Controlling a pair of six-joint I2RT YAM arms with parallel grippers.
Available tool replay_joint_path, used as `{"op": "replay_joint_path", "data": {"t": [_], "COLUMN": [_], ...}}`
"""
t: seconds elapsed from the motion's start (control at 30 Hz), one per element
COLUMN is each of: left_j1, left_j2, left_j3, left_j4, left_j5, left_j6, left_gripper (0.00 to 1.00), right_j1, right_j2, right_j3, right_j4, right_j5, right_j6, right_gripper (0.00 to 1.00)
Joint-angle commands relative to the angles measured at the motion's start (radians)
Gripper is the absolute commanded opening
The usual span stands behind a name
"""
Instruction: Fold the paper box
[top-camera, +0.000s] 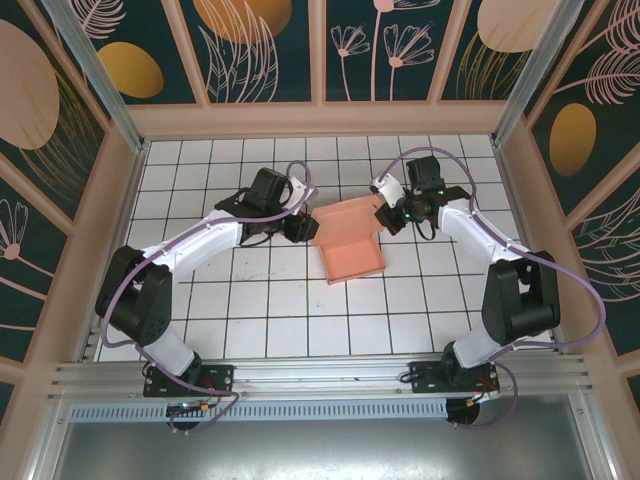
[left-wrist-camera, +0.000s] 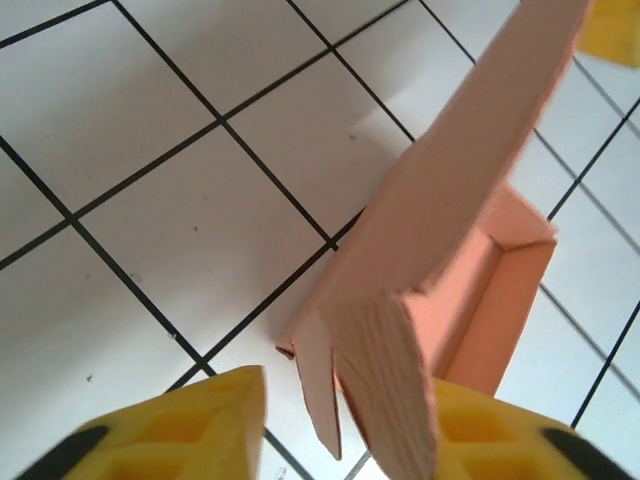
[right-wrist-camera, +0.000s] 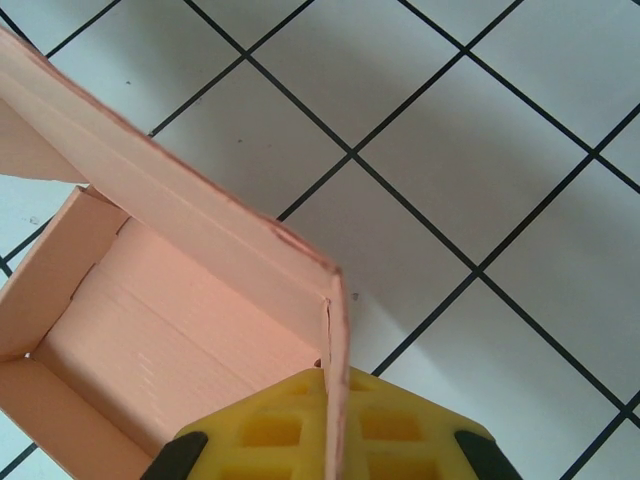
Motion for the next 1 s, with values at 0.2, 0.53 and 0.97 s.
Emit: {"op": "replay_joint_path", "data": {"t": [0.2,0.53,0.97], "left_j1": [-0.01,-0.011,-0.013], "left_j2": [0.012,0.034,0.021], "left_j3": [0.049,0.05,0.061], "left_j4": [-0.039,-0.034,0.003], "left_j5": [0.002,-0.005,-0.051], "left_j6": [0.009,0.003,-0.048], "left_gripper": [0.07,0.2,0.0], "right_j1": [0.007,0.006,0.024], "right_j2": [-0.048,-0.078,-0.117], "right_j3": [-0.024,-0.04,-0.065], "right_j4": [0.032,0.047,0.08], "right_j5": [0.009,0.004,0.037], "right_j6": [0.022,0.042,0.166], "right_gripper": [0.0,0.0,0.0]}}
